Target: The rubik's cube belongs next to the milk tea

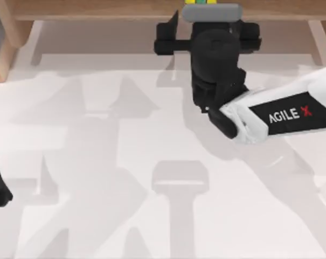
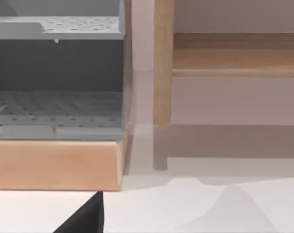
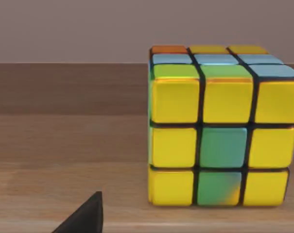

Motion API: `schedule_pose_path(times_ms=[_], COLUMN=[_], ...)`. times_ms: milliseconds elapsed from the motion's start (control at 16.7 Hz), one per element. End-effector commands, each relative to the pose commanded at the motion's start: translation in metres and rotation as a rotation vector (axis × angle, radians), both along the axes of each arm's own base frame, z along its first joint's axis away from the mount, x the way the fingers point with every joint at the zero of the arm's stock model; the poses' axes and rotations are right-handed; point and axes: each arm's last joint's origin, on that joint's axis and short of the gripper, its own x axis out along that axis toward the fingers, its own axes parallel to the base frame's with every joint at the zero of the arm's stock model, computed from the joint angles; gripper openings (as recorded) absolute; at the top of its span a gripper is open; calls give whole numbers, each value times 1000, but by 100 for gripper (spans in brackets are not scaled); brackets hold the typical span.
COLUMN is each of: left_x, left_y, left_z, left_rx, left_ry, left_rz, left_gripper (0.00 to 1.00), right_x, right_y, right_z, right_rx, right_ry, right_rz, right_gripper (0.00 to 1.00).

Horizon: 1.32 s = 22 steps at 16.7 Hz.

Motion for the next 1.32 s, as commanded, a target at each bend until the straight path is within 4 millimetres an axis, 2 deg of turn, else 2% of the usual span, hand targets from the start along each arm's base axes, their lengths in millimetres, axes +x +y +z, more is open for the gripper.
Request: schedule_pose_path(times_ms=[360,600,840,1140,1320], left_x=[0,0,0,0,0], left_y=[0,0,0,0,0], left_z=[0,0,0,0,0], left_rx=[0,0,0,0,0], left_ry=[0,0,0,0,0], left_rz=[0,0,0,0,0], left_gripper=[100,100,100,100,100], right_x=[7,36,57,60,60], right_y=[-2,-5,-1,-1,-1], right_z=[3,10,4,0,0], right_rx=[0,3,1,0,0], right_ry=[2,-3,-4,0,0], right_rz=[1,-1,1,0,0], right_gripper=[100,100,100,100,77])
